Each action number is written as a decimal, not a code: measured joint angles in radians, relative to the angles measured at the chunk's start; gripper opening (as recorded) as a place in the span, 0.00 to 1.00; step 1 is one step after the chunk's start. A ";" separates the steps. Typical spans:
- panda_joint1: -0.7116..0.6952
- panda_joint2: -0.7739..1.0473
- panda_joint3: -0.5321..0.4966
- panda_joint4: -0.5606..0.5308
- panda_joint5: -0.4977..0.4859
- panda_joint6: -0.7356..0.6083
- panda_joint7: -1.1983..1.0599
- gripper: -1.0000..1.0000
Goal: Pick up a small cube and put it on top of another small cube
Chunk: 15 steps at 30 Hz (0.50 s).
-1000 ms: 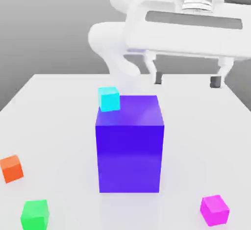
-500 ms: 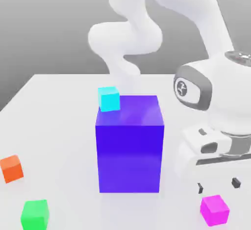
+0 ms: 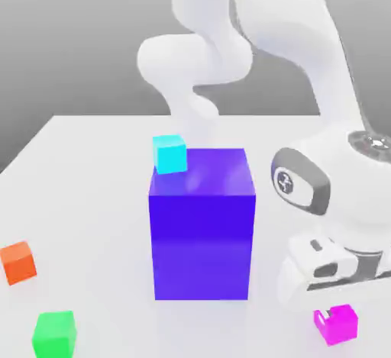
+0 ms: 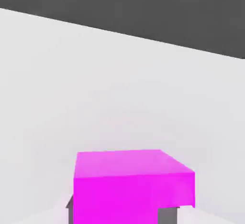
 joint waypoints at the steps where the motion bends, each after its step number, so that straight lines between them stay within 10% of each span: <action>1: -0.029 -0.012 -0.021 0.001 0.018 -0.012 0.006 0.00; 15: -0.401 -0.032 -0.324 0.015 0.241 -0.026 0.102 0.00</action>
